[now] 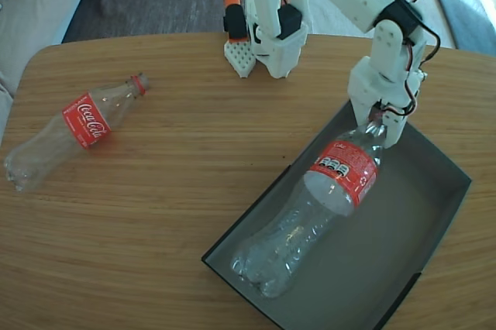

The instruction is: Grasp the bottles and put them in the box.

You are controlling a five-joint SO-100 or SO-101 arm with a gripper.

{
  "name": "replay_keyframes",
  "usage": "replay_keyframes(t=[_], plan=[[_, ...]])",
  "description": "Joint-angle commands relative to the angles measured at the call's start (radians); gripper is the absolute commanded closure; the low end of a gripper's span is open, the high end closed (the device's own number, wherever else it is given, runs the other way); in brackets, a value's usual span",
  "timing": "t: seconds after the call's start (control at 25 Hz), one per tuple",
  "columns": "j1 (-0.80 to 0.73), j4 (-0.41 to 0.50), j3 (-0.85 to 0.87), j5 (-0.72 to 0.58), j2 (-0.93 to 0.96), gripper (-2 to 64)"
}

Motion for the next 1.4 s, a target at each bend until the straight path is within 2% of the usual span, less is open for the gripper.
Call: replay_keyframes(t=[0.0, 0.16, 0.24, 0.4, 0.48, 0.76, 0.96, 1.12, 1.36], plan=[[-0.002, -0.011, -0.011, 0.012, 0.012, 61.7], [-0.002, -0.011, -0.012, 0.003, 0.015, 60.9], [-0.002, -0.009, -0.014, 0.0, 0.023, 57.5], [0.014, 0.002, -0.015, 0.008, 0.028, 34.4], [0.034, 0.005, -0.025, 0.008, 0.028, 28.6], [0.072, 0.008, -0.046, 0.002, 0.028, 31.1], [0.193, 0.13, -0.219, -0.021, 0.029, 31.2], [0.33, 0.238, -0.383, -0.144, 0.029, 33.2], [0.58, 0.35, -0.529, -0.5, 0.028, 35.8]])
